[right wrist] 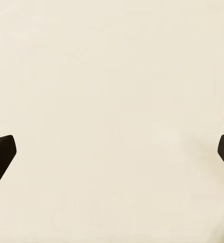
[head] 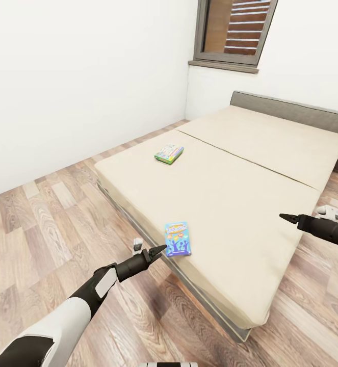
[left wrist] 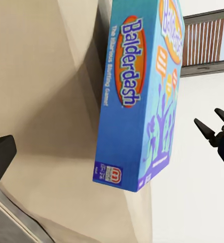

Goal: Put all the toys in the child's room - the three board games (two on the bed and one on the table), the two jigsaw puzzles on the table, and the tennis ball on the table - inside the toy box on the table in the child's room.

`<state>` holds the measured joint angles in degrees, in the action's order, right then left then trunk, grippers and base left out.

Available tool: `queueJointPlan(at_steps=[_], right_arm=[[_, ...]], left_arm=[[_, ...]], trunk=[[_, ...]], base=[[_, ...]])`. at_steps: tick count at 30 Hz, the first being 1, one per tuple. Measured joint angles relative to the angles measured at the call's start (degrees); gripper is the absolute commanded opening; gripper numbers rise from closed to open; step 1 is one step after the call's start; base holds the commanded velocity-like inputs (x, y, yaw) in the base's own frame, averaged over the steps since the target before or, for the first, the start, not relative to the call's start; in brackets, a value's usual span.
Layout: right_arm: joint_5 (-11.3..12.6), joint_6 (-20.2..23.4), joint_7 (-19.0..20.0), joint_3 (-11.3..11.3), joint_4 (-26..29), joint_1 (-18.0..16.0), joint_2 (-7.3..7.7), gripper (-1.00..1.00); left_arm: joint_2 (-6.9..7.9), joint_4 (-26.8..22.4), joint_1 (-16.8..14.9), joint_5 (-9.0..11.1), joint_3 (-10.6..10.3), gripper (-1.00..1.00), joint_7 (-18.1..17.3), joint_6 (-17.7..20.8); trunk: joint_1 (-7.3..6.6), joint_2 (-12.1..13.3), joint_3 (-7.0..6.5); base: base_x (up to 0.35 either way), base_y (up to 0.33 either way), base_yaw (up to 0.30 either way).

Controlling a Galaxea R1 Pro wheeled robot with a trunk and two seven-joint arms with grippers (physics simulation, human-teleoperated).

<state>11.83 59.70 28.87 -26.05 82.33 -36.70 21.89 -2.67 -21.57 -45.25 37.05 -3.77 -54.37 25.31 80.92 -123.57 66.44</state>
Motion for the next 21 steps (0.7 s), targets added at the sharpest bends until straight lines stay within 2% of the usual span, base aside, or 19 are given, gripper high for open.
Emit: queueJointPlan(at_steps=[5,14,21], right_arm=[[0.0,0.0,0.0,0.01,0.0,0.0,0.0,1.0],[0.02,0.0,0.0,0.02,0.0,0.0,-0.01,1.0],[0.02,0.0,0.0,0.02,0.0,0.0,-0.01,1.0]], left_arm=[[0.0,0.0,0.01,-0.02,0.01,1.0,0.02,0.0],[0.0,0.03,0.01,-0.03,-0.01,1.0,0.09,0.03],[-0.03,0.01,0.02,-0.03,-0.01,1.0,0.13,0.02]], trunk=[[0.0,0.0,0.0],[0.0,0.0,0.0],[0.0,0.0,0.0]], base=[[0.0,0.0,-0.053],[0.0,0.0,-0.143],[0.0,0.0,-0.035]])
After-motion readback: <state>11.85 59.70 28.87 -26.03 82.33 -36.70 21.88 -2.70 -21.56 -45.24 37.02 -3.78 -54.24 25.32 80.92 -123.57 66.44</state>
